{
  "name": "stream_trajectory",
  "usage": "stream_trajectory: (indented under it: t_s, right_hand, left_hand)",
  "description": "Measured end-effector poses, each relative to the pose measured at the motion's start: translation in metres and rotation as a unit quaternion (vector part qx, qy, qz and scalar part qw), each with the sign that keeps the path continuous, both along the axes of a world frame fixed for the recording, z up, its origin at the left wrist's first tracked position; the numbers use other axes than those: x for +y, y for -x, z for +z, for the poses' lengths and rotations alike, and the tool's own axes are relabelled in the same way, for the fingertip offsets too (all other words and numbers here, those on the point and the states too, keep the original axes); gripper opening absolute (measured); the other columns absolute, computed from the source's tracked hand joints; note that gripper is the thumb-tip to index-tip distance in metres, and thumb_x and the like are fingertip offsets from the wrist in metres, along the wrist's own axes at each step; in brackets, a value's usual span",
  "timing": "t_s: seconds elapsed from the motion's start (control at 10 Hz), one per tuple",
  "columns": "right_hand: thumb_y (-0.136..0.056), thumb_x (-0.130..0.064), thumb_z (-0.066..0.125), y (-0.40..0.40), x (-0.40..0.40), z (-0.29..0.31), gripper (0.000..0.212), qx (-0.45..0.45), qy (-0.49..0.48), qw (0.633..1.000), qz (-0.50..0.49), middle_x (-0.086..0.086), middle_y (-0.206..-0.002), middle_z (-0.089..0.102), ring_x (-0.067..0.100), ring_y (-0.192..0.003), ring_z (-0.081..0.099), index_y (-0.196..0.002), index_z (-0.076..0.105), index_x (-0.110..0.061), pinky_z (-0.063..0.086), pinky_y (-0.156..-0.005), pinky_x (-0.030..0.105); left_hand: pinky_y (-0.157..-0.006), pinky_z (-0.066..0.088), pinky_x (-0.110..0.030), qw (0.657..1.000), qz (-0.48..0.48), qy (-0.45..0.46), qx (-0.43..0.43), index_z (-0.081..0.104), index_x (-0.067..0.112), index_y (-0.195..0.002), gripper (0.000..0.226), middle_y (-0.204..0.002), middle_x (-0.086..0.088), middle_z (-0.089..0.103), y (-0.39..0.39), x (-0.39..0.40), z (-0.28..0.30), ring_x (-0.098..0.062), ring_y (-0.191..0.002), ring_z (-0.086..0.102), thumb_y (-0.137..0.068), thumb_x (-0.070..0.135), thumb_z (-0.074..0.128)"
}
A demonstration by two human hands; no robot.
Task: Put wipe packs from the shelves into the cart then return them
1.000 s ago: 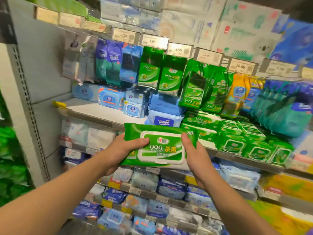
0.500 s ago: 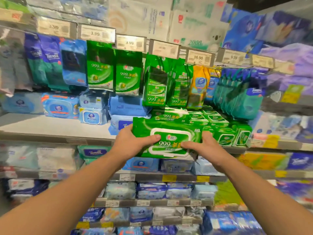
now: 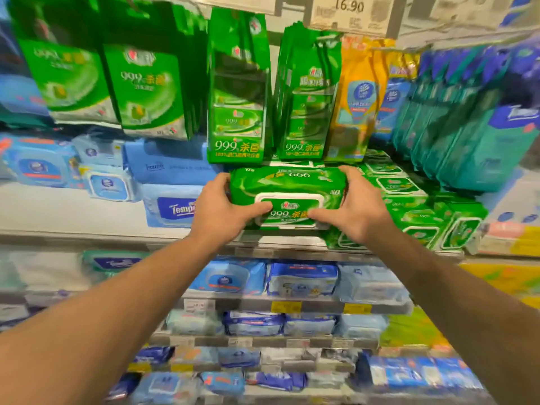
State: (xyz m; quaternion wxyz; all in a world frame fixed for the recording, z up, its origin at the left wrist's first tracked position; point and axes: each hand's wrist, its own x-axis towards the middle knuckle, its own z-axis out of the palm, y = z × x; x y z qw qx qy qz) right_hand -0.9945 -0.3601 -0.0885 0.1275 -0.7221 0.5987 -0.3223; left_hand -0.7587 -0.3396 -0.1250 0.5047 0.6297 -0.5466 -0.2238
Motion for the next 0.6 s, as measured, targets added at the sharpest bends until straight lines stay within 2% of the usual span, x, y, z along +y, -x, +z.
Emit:
stream_trajectory:
  t_s: [0.1, 0.2, 0.3, 0.4, 0.5, 0.6]
  right_hand:
    - [-0.06, -0.046, 0.089, 0.005, -0.02, -0.013, 0.089, 0.041, 0.026, 0.998, 0.045, 0.003, -0.118, 0.062, 0.024, -0.11, 0.058, -0.134, 0.043, -0.032, 0.047, -0.095, 0.039]
    - [-0.062, -0.057, 0.084, 0.006, -0.027, -0.026, 0.073, 0.13, 0.034, 0.99, 0.047, 0.0, -0.105, 0.06, 0.022, -0.1, 0.054, -0.121, 0.051, -0.03, 0.047, -0.085, 0.04]
    - [-0.06, -0.061, 0.083, 0.001, -0.023, -0.039, 0.073, 0.207, 0.083, 0.974, 0.031, 0.004, -0.103, 0.056, 0.027, -0.1, 0.051, -0.118, 0.055, -0.025, 0.043, -0.081, 0.037]
    - [-0.061, -0.062, 0.081, -0.008, -0.017, -0.031, 0.073, 0.235, 0.065, 0.97, 0.01, 0.008, -0.125, 0.041, 0.029, -0.119, 0.039, -0.12, 0.055, -0.028, 0.035, -0.094, 0.041]
    - [-0.065, -0.065, 0.075, -0.014, -0.007, -0.012, 0.076, 0.3, 0.027, 0.954, 0.004, 0.011, -0.137, 0.035, 0.033, -0.128, 0.034, -0.127, 0.05, -0.03, 0.031, -0.103, 0.046]
    - [-0.071, -0.059, 0.071, -0.019, 0.011, 0.01, 0.065, 0.286, 0.015, 0.958, -0.026, 0.013, -0.131, 0.04, 0.034, -0.124, 0.04, -0.124, 0.054, -0.025, 0.034, -0.103, 0.045]
  left_hand:
    - [-0.065, 0.047, -0.014, 0.999, 0.009, -0.034, -0.03, 0.066, 0.023, -0.107, 0.057, -0.09, 0.013, 0.069, -0.001, -0.013, -0.007, 0.008, -0.077, 0.06, -0.061, 0.045, 0.092]
    - [-0.078, 0.054, -0.028, 0.995, 0.03, -0.032, -0.086, 0.063, 0.025, -0.112, 0.069, -0.098, 0.008, 0.072, -0.002, -0.013, -0.013, -0.01, -0.089, 0.068, -0.056, 0.052, 0.091]
    - [-0.086, 0.055, -0.04, 0.992, 0.057, -0.029, -0.112, 0.054, 0.024, -0.122, 0.085, -0.112, 0.002, 0.071, 0.0, -0.006, -0.02, -0.021, -0.099, 0.068, -0.053, 0.055, 0.091]
    - [-0.088, 0.054, -0.04, 0.989, 0.059, -0.049, -0.128, 0.054, 0.024, -0.128, 0.084, -0.116, 0.0, 0.071, 0.005, -0.001, -0.018, -0.024, -0.104, 0.067, -0.057, 0.052, 0.09]
    - [-0.096, 0.05, -0.042, 0.986, 0.051, -0.065, -0.146, 0.048, 0.018, -0.134, 0.091, -0.128, -0.007, 0.06, 0.008, 0.007, -0.011, -0.028, -0.117, 0.059, -0.059, 0.047, 0.09]
    - [-0.102, 0.042, -0.044, 0.982, 0.054, -0.092, -0.156, 0.042, 0.01, -0.133, 0.082, -0.134, -0.012, 0.044, 0.005, 0.024, 0.002, -0.031, -0.125, 0.048, -0.07, 0.04, 0.086]
